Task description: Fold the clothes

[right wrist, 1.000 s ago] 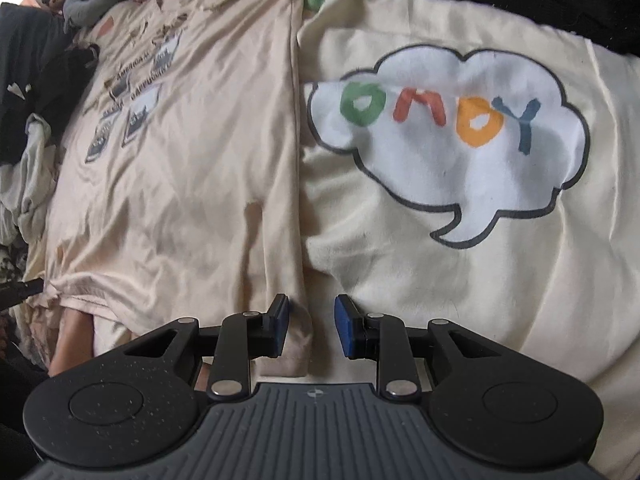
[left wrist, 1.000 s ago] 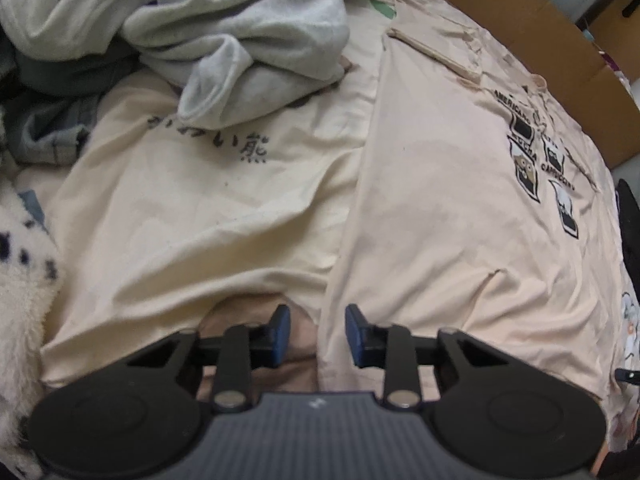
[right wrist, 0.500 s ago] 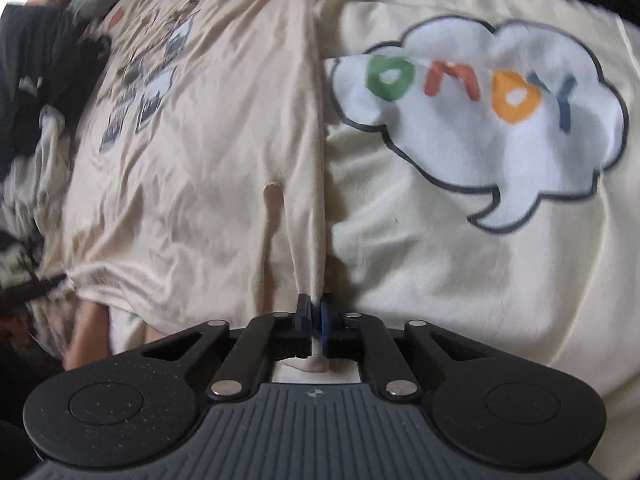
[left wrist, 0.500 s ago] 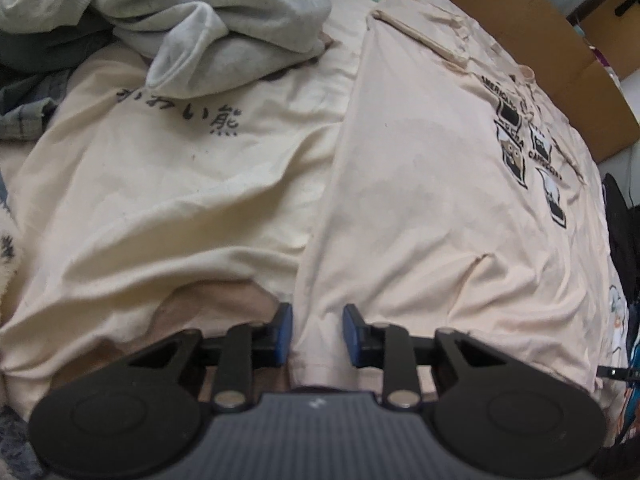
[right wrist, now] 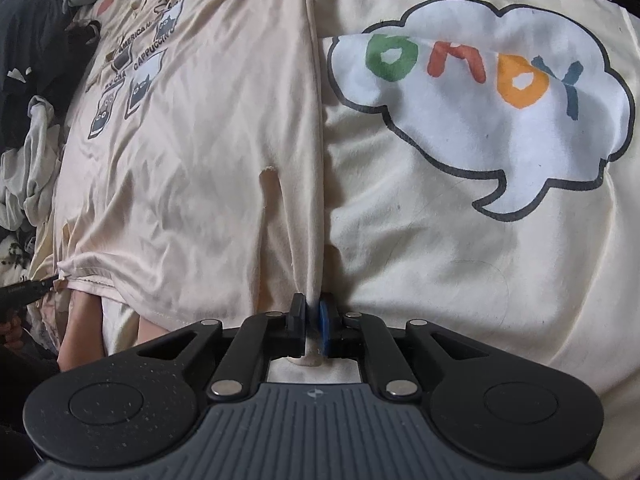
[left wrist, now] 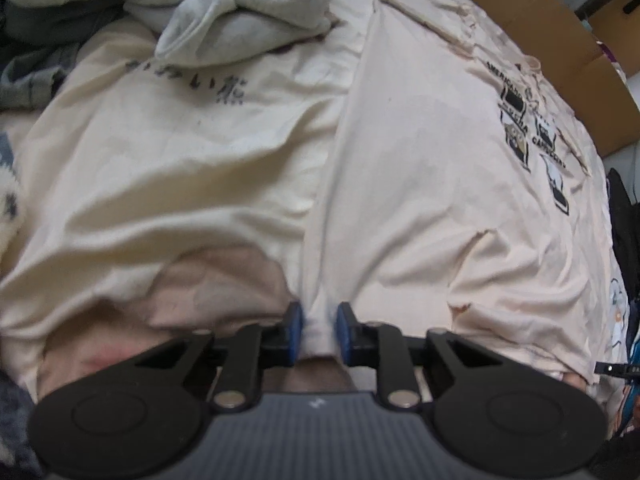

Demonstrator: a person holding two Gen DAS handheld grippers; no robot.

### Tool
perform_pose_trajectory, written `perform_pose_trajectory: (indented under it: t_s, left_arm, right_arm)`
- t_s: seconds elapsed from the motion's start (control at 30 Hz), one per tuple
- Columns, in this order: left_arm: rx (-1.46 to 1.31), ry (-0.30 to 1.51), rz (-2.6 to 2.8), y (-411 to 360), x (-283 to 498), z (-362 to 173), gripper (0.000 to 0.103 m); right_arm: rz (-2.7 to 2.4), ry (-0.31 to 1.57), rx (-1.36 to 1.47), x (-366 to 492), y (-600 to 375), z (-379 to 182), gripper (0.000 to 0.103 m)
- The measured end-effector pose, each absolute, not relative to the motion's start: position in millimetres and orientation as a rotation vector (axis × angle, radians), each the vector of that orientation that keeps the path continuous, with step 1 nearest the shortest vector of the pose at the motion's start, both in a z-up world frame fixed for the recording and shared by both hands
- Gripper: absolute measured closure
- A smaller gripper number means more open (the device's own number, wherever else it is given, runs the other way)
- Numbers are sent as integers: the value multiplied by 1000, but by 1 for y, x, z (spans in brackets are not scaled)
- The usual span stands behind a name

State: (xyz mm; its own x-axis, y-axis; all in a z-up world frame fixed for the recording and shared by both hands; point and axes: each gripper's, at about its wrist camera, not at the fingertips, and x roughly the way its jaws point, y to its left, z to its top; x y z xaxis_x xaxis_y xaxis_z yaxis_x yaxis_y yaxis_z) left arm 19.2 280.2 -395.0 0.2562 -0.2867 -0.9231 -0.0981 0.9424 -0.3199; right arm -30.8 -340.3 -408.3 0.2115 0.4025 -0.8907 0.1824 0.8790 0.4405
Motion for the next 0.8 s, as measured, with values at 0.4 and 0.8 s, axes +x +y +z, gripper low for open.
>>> perform_pose_trajectory:
  t_s: [0.4, 0.8]
  left_arm:
    - [-286, 1317, -125, 282, 23, -364, 100]
    - [-290, 1298, -153, 281, 22, -306, 100]
  right_arm:
    - [146, 1345, 484, -36, -340, -383, 103]
    - [187, 1326, 405, -40, -340, -322, 103]
